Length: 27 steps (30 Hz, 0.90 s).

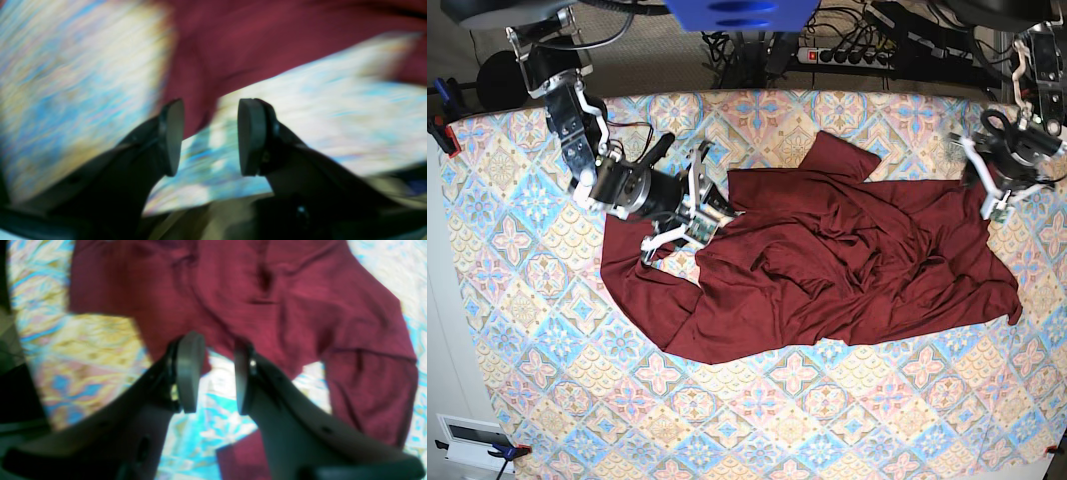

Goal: Layout the t-shirt on the table in an organized manner, then fold the t-shirt properly
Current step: 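Pull the shirt with the left gripper away from the right gripper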

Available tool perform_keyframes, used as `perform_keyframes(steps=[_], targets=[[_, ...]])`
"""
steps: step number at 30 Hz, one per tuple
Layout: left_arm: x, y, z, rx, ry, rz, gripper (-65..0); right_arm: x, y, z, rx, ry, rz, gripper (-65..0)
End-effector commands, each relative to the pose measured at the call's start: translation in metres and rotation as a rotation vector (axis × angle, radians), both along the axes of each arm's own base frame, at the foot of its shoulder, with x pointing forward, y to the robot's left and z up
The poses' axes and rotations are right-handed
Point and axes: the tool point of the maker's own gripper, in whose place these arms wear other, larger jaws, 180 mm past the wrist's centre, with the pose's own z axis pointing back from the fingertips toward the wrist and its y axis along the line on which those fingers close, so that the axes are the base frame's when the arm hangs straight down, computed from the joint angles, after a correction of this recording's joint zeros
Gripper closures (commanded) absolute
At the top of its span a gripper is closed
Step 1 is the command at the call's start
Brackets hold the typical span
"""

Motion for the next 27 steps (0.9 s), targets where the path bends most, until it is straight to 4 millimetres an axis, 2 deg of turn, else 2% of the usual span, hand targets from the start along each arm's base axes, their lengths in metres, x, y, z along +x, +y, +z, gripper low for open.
perform_keyframes(steps=[1, 4, 8, 11, 13, 16, 18, 22, 27], targets=[[0.0, 0.004, 0.006, 0.011, -0.007, 0.007, -26.9, 0.005, 0.0, 0.005, 0.02, -0.014, 0.0, -17.3], [-0.007, -0.023, 0.0, -0.136, 0.026, -0.002, -26.9, 0.006, -0.004, -0.005, 0.009, 0.015, -0.012, -17.3], [-0.016, -0.055, -0.013, -0.288, 0.061, 0.004, -27.1, 0.008, -0.004, -0.005, 0.026, 0.012, -0.016, -17.3], [-0.021, -0.084, -0.032, -0.276, 0.114, -0.066, -27.1, 0.008, -0.005, -0.006, 0.027, 0.018, -0.019, -17.3], [-0.018, -0.116, -0.042, -0.272, 0.112, -0.142, -27.1, 0.008, -0.005, -0.006, 0.027, 0.019, -0.018, -17.3], [-0.022, -0.142, -0.059, -0.239, 0.139, -0.199, -27.1, 0.007, -0.004, -0.006, 0.027, 0.019, -0.017, -17.3], [-0.019, -0.156, -0.062, -0.233, 0.137, -0.22, -27.1, 0.008, -0.004, -0.005, 0.028, 0.015, -0.016, -17.3], [-0.017, -0.168, -0.071, -0.237, 0.144, -0.207, -27.1, 0.006, -0.005, -0.006, 0.025, 0.016, -0.015, -17.3], [-0.013, -0.16, -0.086, -0.196, 0.167, -0.175, -27.1, 0.006, -0.006, -0.006, 0.024, 0.016, -0.017, -17.3]])
